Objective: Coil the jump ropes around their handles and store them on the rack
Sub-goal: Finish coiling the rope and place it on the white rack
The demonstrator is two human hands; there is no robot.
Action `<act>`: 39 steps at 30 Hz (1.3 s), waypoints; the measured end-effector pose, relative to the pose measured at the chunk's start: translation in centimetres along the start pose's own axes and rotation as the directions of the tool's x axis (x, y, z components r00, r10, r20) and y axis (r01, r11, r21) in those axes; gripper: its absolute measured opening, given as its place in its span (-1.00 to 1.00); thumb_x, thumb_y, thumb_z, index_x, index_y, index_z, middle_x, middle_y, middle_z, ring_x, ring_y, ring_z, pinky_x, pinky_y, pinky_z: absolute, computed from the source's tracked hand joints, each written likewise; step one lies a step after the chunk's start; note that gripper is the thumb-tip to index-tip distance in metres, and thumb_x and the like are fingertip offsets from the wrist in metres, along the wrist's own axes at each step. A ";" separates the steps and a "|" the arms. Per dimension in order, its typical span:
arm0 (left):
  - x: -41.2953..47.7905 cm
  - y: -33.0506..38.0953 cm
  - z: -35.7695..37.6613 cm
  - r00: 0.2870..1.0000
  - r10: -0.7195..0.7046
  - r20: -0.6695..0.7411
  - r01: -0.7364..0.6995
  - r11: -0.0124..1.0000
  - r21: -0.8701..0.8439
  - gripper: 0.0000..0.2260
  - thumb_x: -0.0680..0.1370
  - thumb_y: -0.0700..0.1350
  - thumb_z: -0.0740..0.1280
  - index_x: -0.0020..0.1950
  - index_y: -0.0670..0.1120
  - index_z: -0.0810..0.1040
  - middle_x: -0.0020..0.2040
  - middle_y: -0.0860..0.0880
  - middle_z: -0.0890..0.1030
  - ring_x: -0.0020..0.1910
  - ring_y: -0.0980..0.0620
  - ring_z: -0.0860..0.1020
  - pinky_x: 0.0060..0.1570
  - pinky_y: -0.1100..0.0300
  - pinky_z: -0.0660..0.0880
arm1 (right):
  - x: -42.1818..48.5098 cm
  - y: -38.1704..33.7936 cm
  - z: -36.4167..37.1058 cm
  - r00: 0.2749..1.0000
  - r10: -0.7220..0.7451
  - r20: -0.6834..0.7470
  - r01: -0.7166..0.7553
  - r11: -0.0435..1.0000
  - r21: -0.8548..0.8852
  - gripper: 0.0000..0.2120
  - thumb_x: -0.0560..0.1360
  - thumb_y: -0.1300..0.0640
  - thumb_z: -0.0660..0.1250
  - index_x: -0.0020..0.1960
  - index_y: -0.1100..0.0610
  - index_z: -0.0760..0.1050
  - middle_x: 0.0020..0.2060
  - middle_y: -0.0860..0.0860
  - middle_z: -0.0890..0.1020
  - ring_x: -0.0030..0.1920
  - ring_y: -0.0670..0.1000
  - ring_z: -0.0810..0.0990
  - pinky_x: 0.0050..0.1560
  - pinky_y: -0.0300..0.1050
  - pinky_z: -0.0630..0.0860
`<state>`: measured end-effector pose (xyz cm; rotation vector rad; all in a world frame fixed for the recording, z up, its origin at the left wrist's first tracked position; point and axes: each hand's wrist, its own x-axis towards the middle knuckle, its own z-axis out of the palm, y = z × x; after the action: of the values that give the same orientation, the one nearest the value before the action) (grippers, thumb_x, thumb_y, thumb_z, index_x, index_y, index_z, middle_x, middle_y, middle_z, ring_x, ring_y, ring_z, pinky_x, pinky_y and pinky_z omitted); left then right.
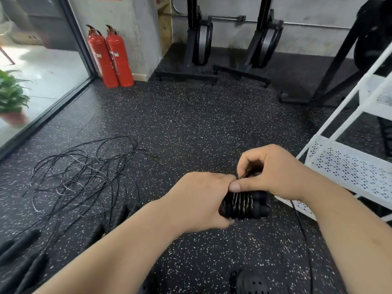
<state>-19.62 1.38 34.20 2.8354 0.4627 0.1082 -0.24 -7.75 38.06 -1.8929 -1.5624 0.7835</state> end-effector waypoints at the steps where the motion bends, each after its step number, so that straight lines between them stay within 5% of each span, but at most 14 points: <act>1: -0.1 0.2 -0.2 1.000 0.003 -0.002 -0.003 1.000 -0.030 -0.47 0.46 0.30 0.48 0.21 0.12 0.29 -0.09 0.18 0.52 -0.12 0.05 0.57 -0.03 0.04 0.57 | 0.0 0.4 -0.2 1.000 0.004 0.013 -0.005 0.997 0.072 -0.71 0.30 -0.12 0.69 -0.22 0.02 0.66 -0.27 -0.01 0.71 -0.24 -0.05 0.64 -0.12 -0.13 0.55; 7: -0.6 0.8 -1.7 0.998 -0.015 0.055 0.036 0.919 -0.392 -0.13 0.44 0.21 0.59 0.52 0.15 0.08 0.09 0.13 0.59 -0.01 0.07 0.59 0.06 0.09 0.54 | -0.6 0.8 -0.6 0.995 0.079 0.059 -0.098 0.867 0.488 -0.76 0.57 0.17 0.46 -0.06 0.38 0.55 -0.47 -0.06 0.56 -0.50 -0.16 0.49 -0.48 -0.37 0.41; 11: -0.6 0.6 -2.5 0.996 -0.018 0.087 0.069 0.779 -0.623 -0.15 0.48 -0.16 0.54 0.54 0.22 0.06 0.05 0.05 0.60 -0.14 0.00 0.60 -0.08 0.01 0.57 | -0.3 1.0 -0.2 0.989 0.137 0.053 -0.145 0.849 0.509 -0.84 0.53 0.04 0.48 -0.07 0.14 0.65 -0.22 0.01 0.68 -0.28 -0.06 0.62 -0.29 -0.20 0.56; 15: -0.3 -0.1 -2.3 0.986 -0.168 0.012 0.138 0.763 -0.631 -0.29 0.48 -0.08 0.59 0.46 0.20 0.24 0.10 0.19 0.65 -0.09 0.09 0.65 -0.08 0.12 0.60 | 0.2 1.8 1.2 0.980 0.192 -0.053 -0.147 0.876 0.460 -0.78 0.68 0.24 0.34 -0.09 0.08 0.69 -0.20 0.08 0.69 -0.17 0.04 0.55 -0.16 -0.06 0.48; 20: 0.0 -1.3 -1.9 0.926 -0.365 -0.099 0.243 0.773 -0.586 -0.53 0.38 0.08 0.66 0.19 0.23 0.54 -0.06 0.20 0.68 -0.09 0.24 0.60 -0.14 0.37 0.52 | 1.7 2.4 4.3 0.928 0.339 -0.154 -0.246 0.869 0.430 -0.74 0.61 0.39 0.19 -0.20 0.20 0.51 -0.39 0.06 0.50 -0.31 0.00 0.37 -0.19 -0.01 0.31; 24: -0.1 -1.7 -1.9 0.910 -0.382 -0.164 0.218 0.775 -0.594 -0.65 0.36 0.07 0.65 0.07 0.20 0.62 -0.13 0.15 0.67 -0.16 0.14 0.59 -0.18 0.24 0.54 | 2.1 1.8 5.0 0.910 0.392 -0.136 -0.280 0.821 0.497 -0.63 0.65 0.38 0.13 -0.25 0.06 0.42 -0.51 -0.10 0.43 -0.47 -0.11 0.30 -0.31 -0.13 0.29; 29: -0.1 -2.2 -2.2 0.876 -0.444 -0.188 0.207 0.699 -0.685 -0.57 0.38 0.05 0.66 0.13 0.24 0.55 -0.05 0.20 0.71 -0.09 0.16 0.66 -0.12 0.30 0.55 | 1.8 0.4 5.5 0.938 0.329 -0.108 -0.182 0.734 0.655 -0.66 0.74 0.20 0.21 -0.21 0.09 0.48 -0.44 -0.02 0.50 -0.48 -0.08 0.27 -0.44 -0.21 0.26; 31: 0.0 -2.5 -2.2 0.842 -0.512 -0.171 0.271 0.675 -0.686 -0.57 0.38 0.07 0.66 0.14 0.24 0.54 -0.05 0.23 0.71 -0.10 0.23 0.66 -0.17 0.35 0.54 | 1.7 0.6 5.6 0.955 0.268 -0.123 -0.164 0.830 0.534 -0.68 0.75 0.12 0.23 -0.15 0.11 0.56 -0.41 0.05 0.52 -0.49 -0.08 0.29 -0.46 -0.17 0.22; 34: 0.2 -3.5 -2.2 0.776 -0.613 -0.147 0.397 0.656 -0.641 -0.55 0.39 0.13 0.65 0.18 0.21 0.52 -0.05 0.21 0.67 -0.14 0.30 0.61 -0.23 0.37 0.44 | 1.3 0.8 6.0 0.976 0.162 -0.144 -0.147 0.983 0.108 -0.76 0.74 0.01 0.26 -0.04 -0.02 0.63 -0.38 0.01 0.62 -0.49 -0.13 0.40 -0.44 -0.19 0.31; 36: 0.3 -4.2 -2.2 0.758 -0.639 -0.132 0.466 0.672 -0.575 -0.56 0.42 0.15 0.63 0.18 0.16 0.52 -0.07 0.18 0.62 -0.18 0.24 0.58 -0.30 0.30 0.40 | 0.8 0.3 6.2 0.979 0.133 -0.157 -0.152 0.982 -0.115 -0.81 0.73 -0.02 0.27 0.01 -0.07 0.61 -0.35 -0.09 0.65 -0.47 -0.18 0.49 -0.42 -0.25 0.39; 39: 0.4 -5.0 -2.0 0.750 -0.646 -0.139 0.522 0.708 -0.475 -0.62 0.45 0.16 0.60 0.10 0.06 0.54 -0.10 0.13 0.58 -0.21 0.16 0.55 -0.35 0.22 0.37 | -0.2 -1.0 6.4 0.974 0.085 -0.210 -0.176 0.866 -0.468 -0.77 0.74 -0.10 0.19 0.28 -0.13 0.57 -0.16 -0.12 0.68 -0.22 -0.08 0.63 -0.19 -0.07 0.59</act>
<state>-20.96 6.59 34.73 2.1297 1.2418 0.4501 -5.66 -7.44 34.55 -2.3725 -1.6301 0.2621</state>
